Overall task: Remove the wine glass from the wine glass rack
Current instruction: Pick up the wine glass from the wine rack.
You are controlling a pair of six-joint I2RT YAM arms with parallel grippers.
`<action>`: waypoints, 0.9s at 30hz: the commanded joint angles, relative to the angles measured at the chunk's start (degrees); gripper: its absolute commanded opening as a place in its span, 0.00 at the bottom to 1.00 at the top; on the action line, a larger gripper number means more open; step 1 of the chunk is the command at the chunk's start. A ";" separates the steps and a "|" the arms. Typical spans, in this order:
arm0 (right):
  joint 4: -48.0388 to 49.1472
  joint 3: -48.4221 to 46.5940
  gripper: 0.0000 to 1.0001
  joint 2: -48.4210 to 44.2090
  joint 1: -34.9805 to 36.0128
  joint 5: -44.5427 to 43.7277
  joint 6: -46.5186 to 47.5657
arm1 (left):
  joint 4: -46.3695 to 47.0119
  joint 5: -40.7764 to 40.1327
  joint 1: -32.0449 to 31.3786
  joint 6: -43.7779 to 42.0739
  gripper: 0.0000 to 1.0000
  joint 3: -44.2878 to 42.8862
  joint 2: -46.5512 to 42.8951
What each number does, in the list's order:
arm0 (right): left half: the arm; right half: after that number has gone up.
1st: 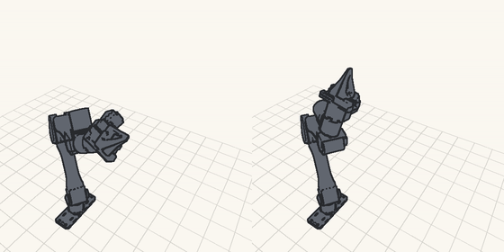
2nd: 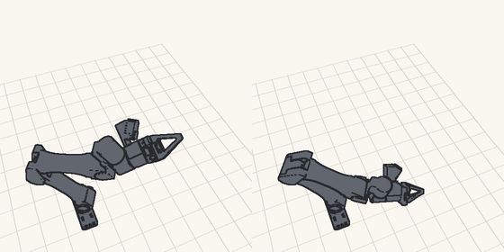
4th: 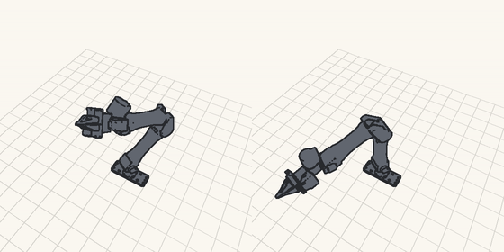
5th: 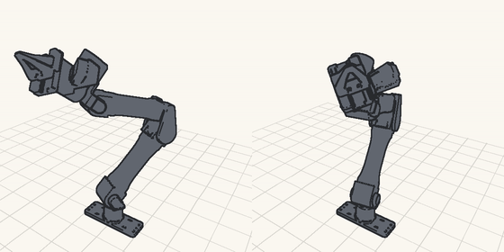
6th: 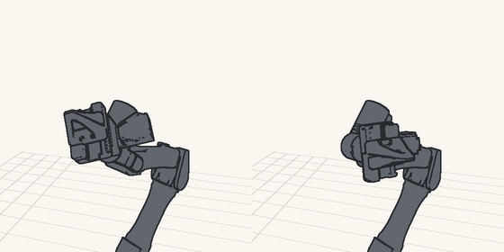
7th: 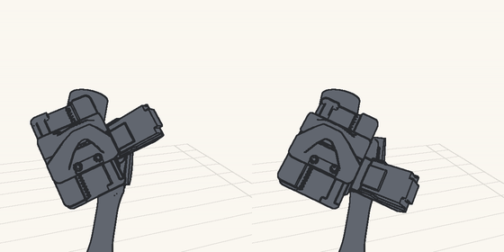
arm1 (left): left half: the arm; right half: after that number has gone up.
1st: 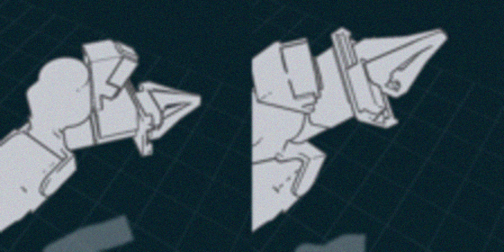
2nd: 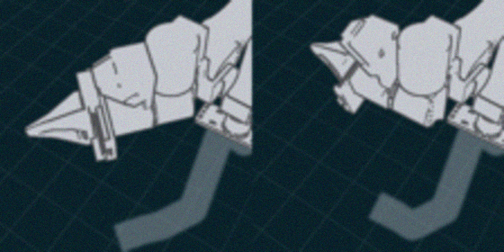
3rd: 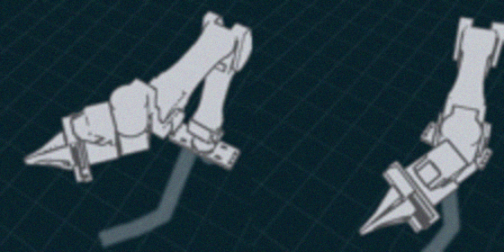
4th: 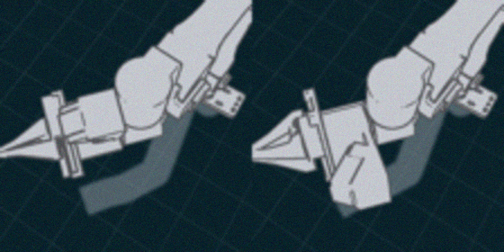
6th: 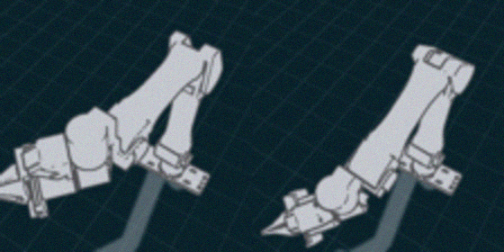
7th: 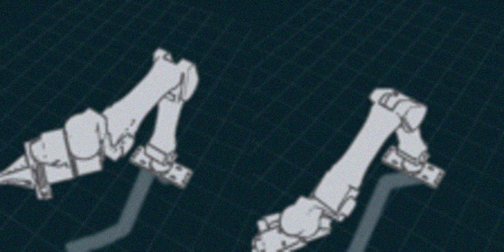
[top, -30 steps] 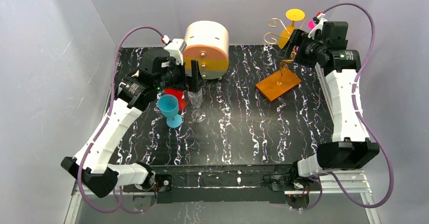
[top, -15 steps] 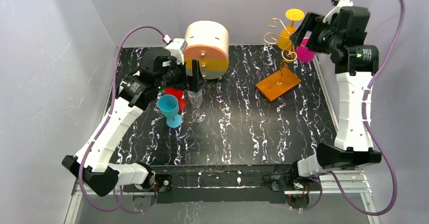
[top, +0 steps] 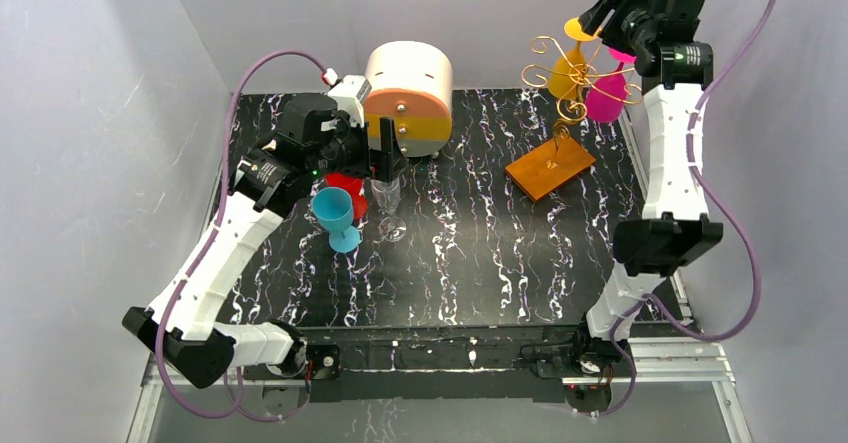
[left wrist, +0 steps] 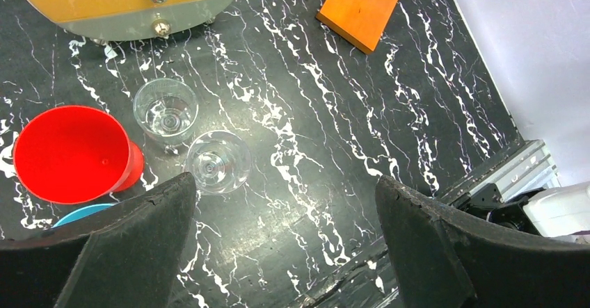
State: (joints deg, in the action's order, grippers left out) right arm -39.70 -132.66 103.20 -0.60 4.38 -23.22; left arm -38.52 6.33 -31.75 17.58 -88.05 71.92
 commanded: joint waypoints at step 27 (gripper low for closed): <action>6.65 1.34 0.61 8.63 -1.95 -6.56 -10.35 | 0.37 -0.15 -0.07 -0.97 0.98 -1.48 -0.51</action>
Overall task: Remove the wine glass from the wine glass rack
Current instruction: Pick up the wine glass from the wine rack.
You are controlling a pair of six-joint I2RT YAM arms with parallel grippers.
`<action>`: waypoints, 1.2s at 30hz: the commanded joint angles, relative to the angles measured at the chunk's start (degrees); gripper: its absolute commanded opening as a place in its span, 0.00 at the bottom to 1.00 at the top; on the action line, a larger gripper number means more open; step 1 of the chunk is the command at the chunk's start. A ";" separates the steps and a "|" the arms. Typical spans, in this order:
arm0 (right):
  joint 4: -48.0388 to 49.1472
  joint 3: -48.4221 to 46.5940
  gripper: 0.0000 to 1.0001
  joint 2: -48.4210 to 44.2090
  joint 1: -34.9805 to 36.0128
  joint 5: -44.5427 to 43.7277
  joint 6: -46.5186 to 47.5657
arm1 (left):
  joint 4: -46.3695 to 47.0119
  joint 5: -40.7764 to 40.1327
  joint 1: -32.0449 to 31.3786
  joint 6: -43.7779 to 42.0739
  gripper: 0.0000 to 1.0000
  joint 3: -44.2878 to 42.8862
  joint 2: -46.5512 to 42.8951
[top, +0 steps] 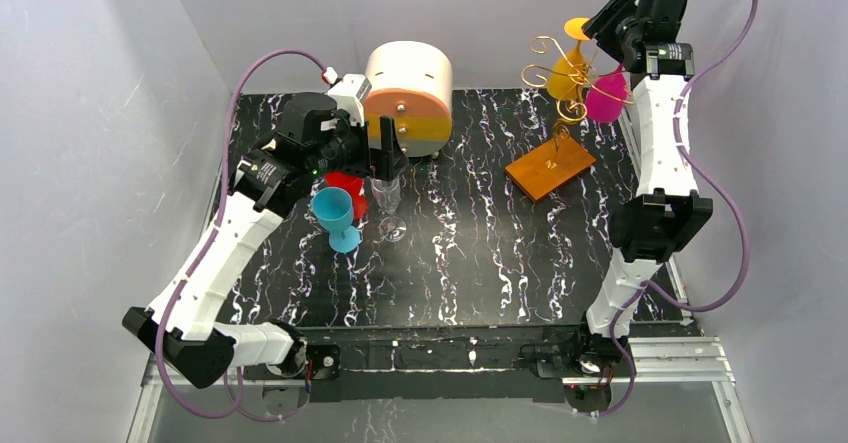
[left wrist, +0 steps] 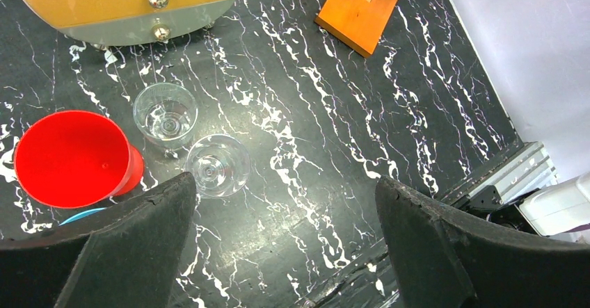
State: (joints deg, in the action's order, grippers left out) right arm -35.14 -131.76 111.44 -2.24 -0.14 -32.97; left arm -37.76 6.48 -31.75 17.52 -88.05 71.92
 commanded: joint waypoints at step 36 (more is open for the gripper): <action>13.36 8.52 0.40 -2.67 -0.48 -3.80 -9.45 | -1.33 -1.14 -0.07 -0.91 0.98 -2.73 -0.99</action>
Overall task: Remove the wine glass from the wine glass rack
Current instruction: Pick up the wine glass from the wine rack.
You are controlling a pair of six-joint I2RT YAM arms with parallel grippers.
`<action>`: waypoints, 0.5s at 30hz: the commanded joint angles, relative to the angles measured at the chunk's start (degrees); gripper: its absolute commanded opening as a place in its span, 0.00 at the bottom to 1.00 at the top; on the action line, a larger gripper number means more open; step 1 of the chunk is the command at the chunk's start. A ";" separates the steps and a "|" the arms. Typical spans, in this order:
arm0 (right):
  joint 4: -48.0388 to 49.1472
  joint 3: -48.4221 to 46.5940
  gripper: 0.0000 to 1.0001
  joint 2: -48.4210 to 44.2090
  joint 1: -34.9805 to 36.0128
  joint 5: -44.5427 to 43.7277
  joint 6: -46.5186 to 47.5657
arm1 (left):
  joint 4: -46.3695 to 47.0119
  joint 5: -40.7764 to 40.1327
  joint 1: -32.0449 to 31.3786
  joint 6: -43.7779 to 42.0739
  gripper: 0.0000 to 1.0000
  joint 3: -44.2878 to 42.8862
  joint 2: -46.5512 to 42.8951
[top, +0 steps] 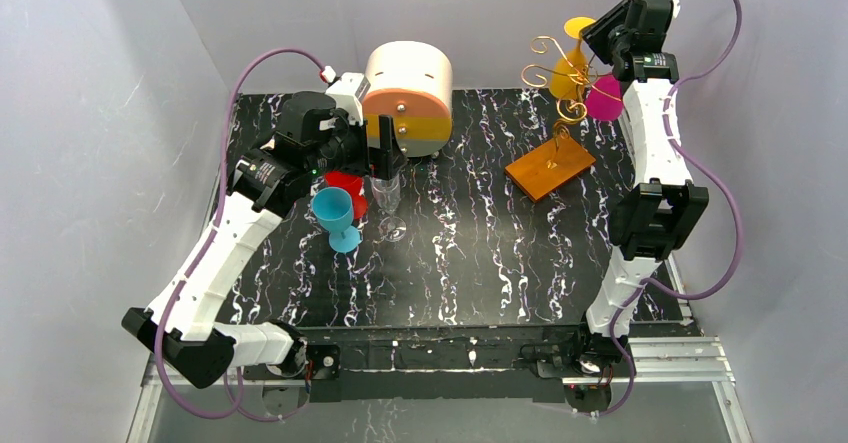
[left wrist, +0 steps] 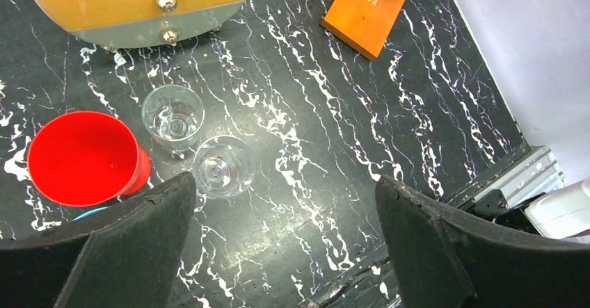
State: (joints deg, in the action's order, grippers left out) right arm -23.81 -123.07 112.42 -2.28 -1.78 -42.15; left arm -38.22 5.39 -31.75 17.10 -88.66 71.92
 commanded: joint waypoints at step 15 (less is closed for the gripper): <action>1.24 -1.35 0.18 -3.90 -0.44 -2.50 1.11 | -0.73 0.31 -0.07 -0.05 0.98 -2.21 -0.55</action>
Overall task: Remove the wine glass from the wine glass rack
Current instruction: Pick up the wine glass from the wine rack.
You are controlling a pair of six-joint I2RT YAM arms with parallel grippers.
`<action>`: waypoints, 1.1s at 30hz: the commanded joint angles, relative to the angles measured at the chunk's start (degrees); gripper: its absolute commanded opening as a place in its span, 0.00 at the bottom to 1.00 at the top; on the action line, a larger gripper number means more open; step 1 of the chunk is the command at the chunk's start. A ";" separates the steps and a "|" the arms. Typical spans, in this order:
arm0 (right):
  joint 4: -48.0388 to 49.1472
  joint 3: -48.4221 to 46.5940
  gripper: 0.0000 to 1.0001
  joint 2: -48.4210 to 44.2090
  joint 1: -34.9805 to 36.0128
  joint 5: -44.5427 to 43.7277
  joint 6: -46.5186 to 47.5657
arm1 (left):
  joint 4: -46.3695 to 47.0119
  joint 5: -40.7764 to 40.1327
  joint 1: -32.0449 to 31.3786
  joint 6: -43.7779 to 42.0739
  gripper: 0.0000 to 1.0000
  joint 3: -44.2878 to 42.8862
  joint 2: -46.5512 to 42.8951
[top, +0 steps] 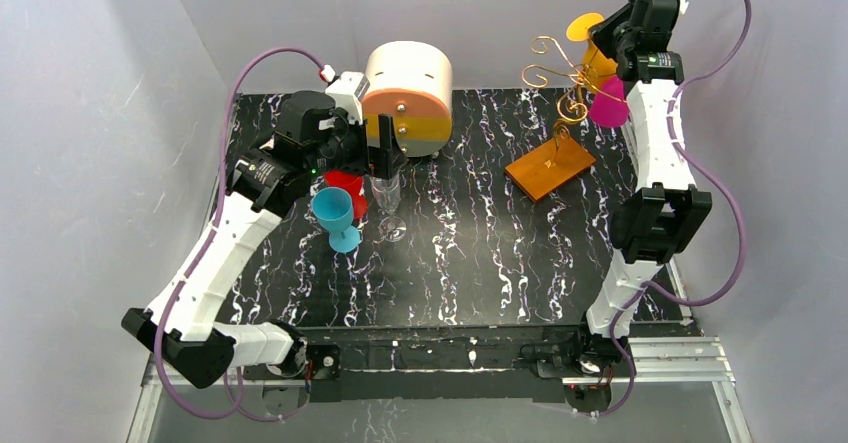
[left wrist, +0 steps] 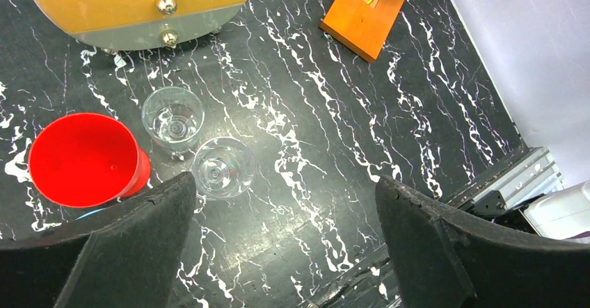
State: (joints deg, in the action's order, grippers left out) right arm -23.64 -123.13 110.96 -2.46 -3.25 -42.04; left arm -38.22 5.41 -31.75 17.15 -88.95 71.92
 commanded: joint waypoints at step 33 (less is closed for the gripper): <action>7.39 4.33 0.01 -6.86 -2.33 -0.69 -13.22 | -0.53 0.65 -0.07 0.26 0.98 -1.97 -0.64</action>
State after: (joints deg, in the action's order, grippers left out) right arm -18.48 -118.21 106.52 -4.36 -2.07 -54.87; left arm -38.22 5.43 -31.75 17.19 -88.99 71.92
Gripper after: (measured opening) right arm 0.068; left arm 0.983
